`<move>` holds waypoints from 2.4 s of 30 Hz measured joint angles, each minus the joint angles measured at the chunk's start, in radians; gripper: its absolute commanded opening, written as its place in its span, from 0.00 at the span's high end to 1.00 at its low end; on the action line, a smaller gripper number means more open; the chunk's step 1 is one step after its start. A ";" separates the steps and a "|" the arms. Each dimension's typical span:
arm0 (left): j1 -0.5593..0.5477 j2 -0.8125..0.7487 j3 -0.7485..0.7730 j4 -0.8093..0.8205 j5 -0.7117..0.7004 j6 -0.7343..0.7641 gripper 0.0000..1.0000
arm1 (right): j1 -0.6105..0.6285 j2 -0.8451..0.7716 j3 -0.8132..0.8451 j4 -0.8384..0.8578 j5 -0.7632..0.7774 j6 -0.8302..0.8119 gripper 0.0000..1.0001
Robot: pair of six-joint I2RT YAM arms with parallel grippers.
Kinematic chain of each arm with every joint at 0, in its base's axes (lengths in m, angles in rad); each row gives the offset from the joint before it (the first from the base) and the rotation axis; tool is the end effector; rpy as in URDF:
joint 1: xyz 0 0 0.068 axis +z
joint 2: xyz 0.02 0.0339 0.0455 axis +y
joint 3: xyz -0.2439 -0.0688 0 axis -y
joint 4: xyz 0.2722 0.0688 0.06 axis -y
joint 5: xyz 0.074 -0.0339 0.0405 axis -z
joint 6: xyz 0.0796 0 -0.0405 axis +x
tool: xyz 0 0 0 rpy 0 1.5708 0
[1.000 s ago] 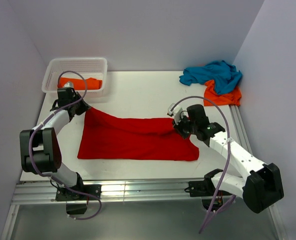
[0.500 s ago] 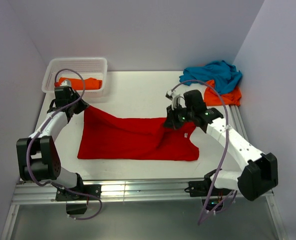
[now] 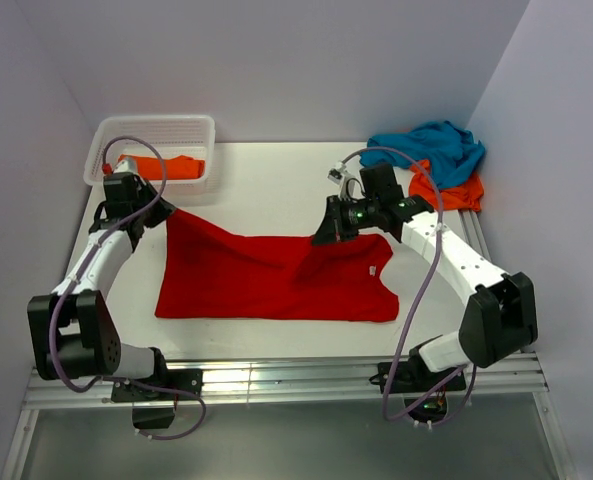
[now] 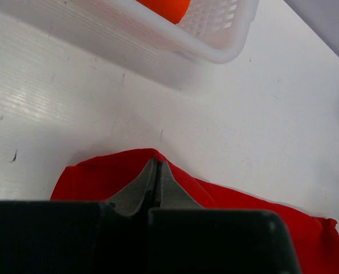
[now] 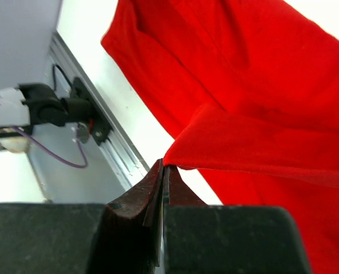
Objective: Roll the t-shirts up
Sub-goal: Fold the tshirt
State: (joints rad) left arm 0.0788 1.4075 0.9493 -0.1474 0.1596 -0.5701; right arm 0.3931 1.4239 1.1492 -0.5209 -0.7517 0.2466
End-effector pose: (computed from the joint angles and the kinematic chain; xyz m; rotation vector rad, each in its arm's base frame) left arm 0.3763 0.0170 0.2007 -0.6144 2.1161 -0.4513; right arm 0.3072 0.1862 0.2443 -0.5550 2.3388 1.1936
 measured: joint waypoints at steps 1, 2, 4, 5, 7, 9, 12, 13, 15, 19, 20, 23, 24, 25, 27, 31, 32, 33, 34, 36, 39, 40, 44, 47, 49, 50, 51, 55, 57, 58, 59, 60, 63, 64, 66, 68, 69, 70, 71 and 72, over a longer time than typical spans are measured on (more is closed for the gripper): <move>0.000 -0.016 -0.008 0.002 0.000 -0.001 1.00 | -0.009 -0.006 -0.012 0.010 -0.005 0.016 1.00; 0.000 -0.030 -0.016 0.003 0.000 -0.003 1.00 | -0.019 -0.014 -0.026 0.017 -0.008 0.031 1.00; 0.000 -0.061 -0.034 0.006 0.000 -0.004 1.00 | -0.045 -0.036 -0.063 0.027 -0.021 0.060 1.00; 0.000 -0.074 -0.042 0.007 0.000 -0.003 1.00 | -0.060 -0.047 -0.081 0.029 -0.026 0.076 1.00; 0.000 -0.092 -0.055 0.008 0.000 -0.003 1.00 | -0.095 -0.071 -0.117 0.033 -0.032 0.106 1.00; 0.000 -0.105 -0.075 0.015 -0.002 0.000 1.00 | -0.129 -0.095 -0.148 0.045 -0.041 0.137 1.00; 0.000 -0.111 -0.109 0.024 -0.011 0.002 1.00 | -0.198 -0.126 -0.188 0.072 -0.060 0.196 1.00; 0.000 -0.109 -0.118 0.024 -0.017 0.005 1.00 | -0.223 -0.128 -0.192 0.080 -0.064 0.214 1.00; 0.000 -0.104 -0.127 0.027 -0.023 0.008 1.00 | -0.266 -0.121 -0.190 0.101 -0.070 0.242 1.00; 0.000 -0.072 -0.127 0.053 -0.033 0.009 1.00 | -0.313 -0.050 -0.128 0.115 -0.081 0.284 1.00; 0.001 -0.064 -0.126 0.057 -0.034 0.009 1.00 | -0.320 -0.024 -0.103 0.116 -0.084 0.293 1.00; 0.007 -0.037 -0.114 0.060 -0.039 0.008 1.00 | -0.333 0.049 -0.017 0.117 -0.091 0.319 1.00; 0.010 -0.031 -0.106 0.060 -0.041 0.008 1.00 | -0.338 0.075 0.016 0.117 -0.093 0.327 1.00; 0.012 -0.024 -0.096 0.061 -0.043 0.008 1.00 | -0.343 0.097 0.045 0.120 -0.094 0.334 1.00; 0.018 -0.013 -0.070 0.063 -0.045 0.008 1.00 | -0.355 0.138 0.102 0.126 -0.097 0.354 1.00; 0.026 -0.002 -0.037 0.085 -0.045 0.006 1.00 | -0.376 0.195 0.188 0.145 -0.098 0.397 1.00; 0.029 -0.001 -0.034 0.087 -0.045 0.005 1.00 | -0.380 0.212 0.214 0.148 -0.098 0.408 1.00; 0.031 0.002 -0.029 0.090 -0.045 0.004 1.00 | -0.384 0.229 0.238 0.155 -0.099 0.416 1.00; 0.033 0.008 -0.024 0.095 -0.044 0.003 1.00 | -0.389 0.248 0.261 0.159 -0.101 0.423 1.00; 0.036 0.032 -0.010 0.113 -0.043 -0.001 1.00 | -0.404 0.291 0.313 0.166 -0.106 0.439 1.00; 0.037 0.073 0.001 0.142 -0.040 -0.012 1.00 | -0.417 0.350 0.364 0.179 -0.106 0.451 1.00; 0.038 0.085 0.002 0.148 -0.039 -0.018 1.00 | -0.420 0.367 0.370 0.184 -0.106 0.457 1.00; 0.038 0.113 0.001 0.152 -0.035 -0.023 1.00 | -0.429 0.428 0.388 0.197 -0.108 0.477 1.00; 0.038 0.116 0.002 0.163 -0.035 -0.025 1.00 | -0.431 0.480 0.428 0.202 -0.113 0.494 1.00; 0.038 0.119 0.008 0.169 -0.035 -0.025 1.00 | -0.431 0.506 0.459 0.215 -0.116 0.505 1.00; 0.038 0.124 0.015 0.172 -0.034 -0.025 1.00 | -0.431 0.519 0.479 0.217 -0.118 0.513 1.00; 0.038 0.129 0.020 0.177 -0.033 -0.025 1.00 | -0.431 0.530 0.501 0.218 -0.122 0.518 1.00; 0.038 0.145 0.029 0.211 -0.024 -0.024 1.00 | -0.433 0.568 0.588 0.222 -0.135 0.522 1.00; 0.038 0.148 0.030 0.224 -0.020 -0.021 1.00 | -0.433 0.568 0.594 0.222 -0.143 0.522 1.00; 0.038 0.148 0.030 0.235 -0.016 -0.019 1.00 | -0.433 0.568 0.594 0.222 -0.149 0.522 1.00; 0.038 0.150 0.030 0.248 -0.011 -0.018 1.00 | -0.433 0.568 0.593 0.222 -0.152 0.523 1.00; 0.038 0.152 0.030 0.264 -0.004 -0.017 1.00 | -0.433 0.568 0.592 0.220 -0.155 0.523 1.00; 0.038 0.158 0.024 0.311 0.016 -0.016 1.00 | -0.433 0.562 0.572 0.227 -0.164 0.523 1.00; 0.038 0.158 0.018 0.327 0.025 -0.014 1.00 | -0.433 0.560 0.563 0.229 -0.167 0.522 1.00; 0.038 0.158 0.002 0.359 0.039 -0.012 1.00 | -0.433 0.554 0.541 0.227 -0.174 0.521 1.00; 0.038 0.158 -0.008 0.374 0.050 -0.008 1.00 | -0.433 0.547 0.520 0.224 -0.178 0.521 1.00; 0.038 0.158 -0.011 0.377 0.054 -0.006 1.00 | -0.433 0.540 0.505 0.224 -0.180 0.520 1.00; 0.038 0.158 -0.012 0.379 0.056 -0.005 1.00 | -0.433 0.531 0.491 0.223 -0.182 0.520 1.00; 0.038 0.158 -0.013 0.381 0.058 -0.001 1.00 | -0.433 0.520 0.479 0.222 -0.184 0.520 1.00; 0.038 0.158 -0.013 0.384 0.061 0.001 1.00 | -0.433 0.510 0.469 0.222 -0.186 0.520 1.00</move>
State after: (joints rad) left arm 0.1165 1.5650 0.9360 0.2367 0.2207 -0.5690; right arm -0.0399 1.9339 1.6184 -0.2993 -0.9375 0.7670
